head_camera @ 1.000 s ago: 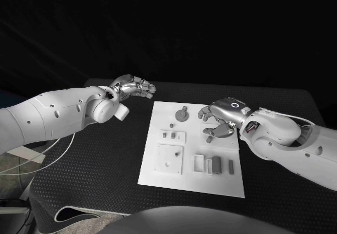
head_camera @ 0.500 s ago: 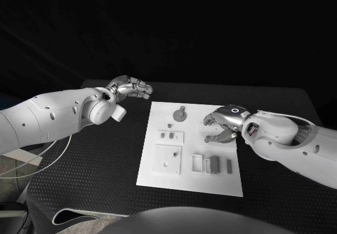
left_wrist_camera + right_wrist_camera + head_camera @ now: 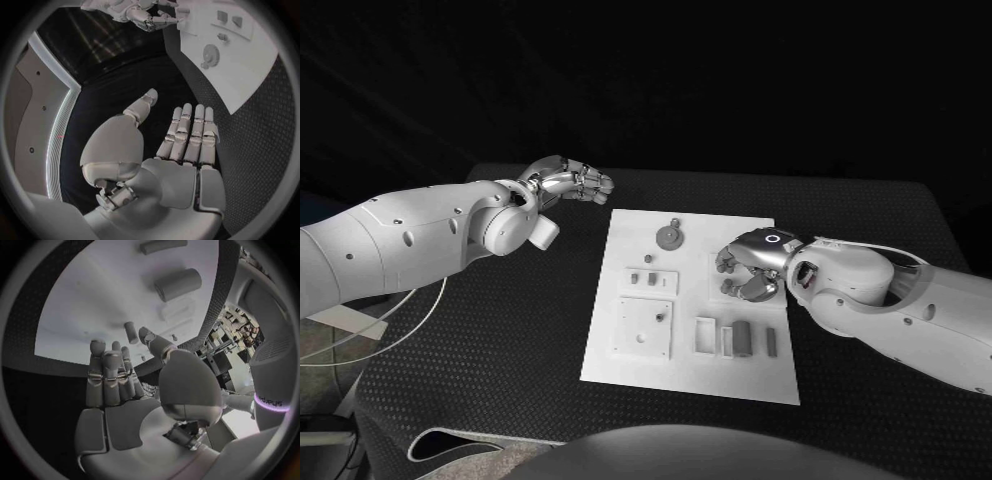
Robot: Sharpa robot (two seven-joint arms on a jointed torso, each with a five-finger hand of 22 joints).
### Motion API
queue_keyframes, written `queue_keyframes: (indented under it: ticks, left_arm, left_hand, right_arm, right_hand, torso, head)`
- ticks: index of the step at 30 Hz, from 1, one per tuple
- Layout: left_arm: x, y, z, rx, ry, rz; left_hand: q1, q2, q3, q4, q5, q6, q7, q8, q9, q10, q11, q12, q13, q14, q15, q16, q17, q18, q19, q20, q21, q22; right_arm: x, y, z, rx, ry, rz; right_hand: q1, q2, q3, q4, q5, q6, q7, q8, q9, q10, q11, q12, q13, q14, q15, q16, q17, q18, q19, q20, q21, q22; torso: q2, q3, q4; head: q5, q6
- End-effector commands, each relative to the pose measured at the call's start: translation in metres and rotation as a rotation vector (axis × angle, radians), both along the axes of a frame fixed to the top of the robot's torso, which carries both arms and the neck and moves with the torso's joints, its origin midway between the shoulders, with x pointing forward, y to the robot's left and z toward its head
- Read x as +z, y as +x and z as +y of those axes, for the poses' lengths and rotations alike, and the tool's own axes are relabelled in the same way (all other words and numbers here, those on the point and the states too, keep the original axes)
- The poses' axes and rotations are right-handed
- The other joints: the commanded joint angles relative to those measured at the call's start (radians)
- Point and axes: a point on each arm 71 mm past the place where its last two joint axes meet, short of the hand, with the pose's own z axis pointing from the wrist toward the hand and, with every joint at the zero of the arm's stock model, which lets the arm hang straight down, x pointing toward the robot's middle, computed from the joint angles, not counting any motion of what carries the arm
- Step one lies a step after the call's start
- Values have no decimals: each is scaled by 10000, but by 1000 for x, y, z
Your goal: Assemble the parts on the task board
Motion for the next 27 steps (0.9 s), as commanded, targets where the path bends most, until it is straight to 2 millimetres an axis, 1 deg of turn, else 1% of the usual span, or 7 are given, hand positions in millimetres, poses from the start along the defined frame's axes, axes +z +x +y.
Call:
queue_keyframes:
  ticks: [1, 5, 7, 11, 15, 25, 27]
  left_arm:
    - [1, 0, -2, -90, -19, -39]
    - [1, 0, -2, -105, -25, -37]
    - [1, 0, -2, -103, -24, -35]
    - [1, 0, -2, -100, -22, -36]
    - [1, 0, -2, -105, -23, -32]
    - [1, 0, -1, -101, -17, -15]
    - [1, 0, -1, -108, -19, -14]
  left_hand:
    - [60, -19, -17, 42, -35, 8, 139, 26, 3, -10, 57, 55, -14, 49, -8, -34, 15, -37, 28, 69, 20, -11]
    - [60, -17, -15, 43, -35, 7, 141, 26, 3, -10, 60, 55, -16, 48, -7, -36, 15, -36, 28, 71, 20, -14]
    - [60, -16, -15, 44, -35, 7, 142, 26, 3, -9, 61, 55, -17, 48, -7, -36, 16, -36, 28, 72, 20, -14]
    - [61, -14, -13, 45, -35, 7, 143, 26, 3, -9, 63, 55, -20, 48, -5, -38, 16, -34, 28, 73, 20, -17]
    - [61, -13, -13, 45, -36, 6, 144, 26, 3, -9, 64, 54, -22, 48, -5, -39, 16, -33, 28, 74, 20, -19]
    - [61, -18, -13, 45, -36, 0, 145, 24, 1, -14, 67, 51, -29, 48, -2, -43, 17, -31, 27, 77, 19, -24]
    - [59, -19, -13, 46, -36, -4, 146, 22, 0, -17, 68, 49, -32, 47, -1, -45, 17, -30, 27, 78, 19, -26]
  right_arm:
    - [-2, -1, 3, 95, -135, -120]
    - [-4, -2, 5, 171, -158, -122]
    - [-5, -2, 6, 199, -200, -113]
    - [-6, -3, 6, 246, -321, -135]
    - [-7, -2, 5, 249, -396, -224]
    - [-7, 0, 6, 271, -405, -364]
    - [-8, 1, 6, 262, -425, -370]
  right_hand:
    - [-18, 218, -73, -184, 44, 203, 36, 121, 24, 356, -109, 116, 66, 101, -126, 53, -63, 157, 52, -74, 69, 188]
    - [-21, 504, -106, -398, 43, 518, 63, 282, 51, 911, -313, 326, 201, 257, -320, 45, -149, 157, 146, -121, 108, 175]
    - [-28, 594, -107, -456, 39, 644, 23, 344, 64, 1066, -375, 375, 248, 302, -378, 40, -177, 157, 177, -136, 117, 171]
    - [-94, 701, -114, -529, 39, 942, -102, 480, 96, 1385, -499, 465, 363, 368, -496, 26, -229, 157, 227, -160, 126, 164]
    - [-112, 766, -100, -548, 39, 1078, -161, 530, 100, 1524, -555, 493, 428, 392, -552, 24, -250, 157, 249, -173, 127, 161]
    - [-100, 802, -87, -569, 39, 1127, -182, 544, 98, 1538, -566, 479, 447, 398, -564, 23, -258, 157, 254, -181, 125, 160]
    - [-86, 839, -73, -578, 39, 1145, -190, 546, 95, 1527, -565, 461, 453, 398, -564, 21, -262, 157, 255, -185, 123, 159]
  torso:
    - [1, 2, 3]
    - [1, -2, 1]
    - [1, -2, 1]
    - [-1, -2, -7]
    - [-2, -5, -11]
    - [5, 1, -12]
    - [2, 0, -8]
  head:
    - [-13, 10]
    - [-10, 10]
    - [-10, 10]
    - [1, 2]
    - [0, -2]
    - [-10, -6]
    - [-18, -4]
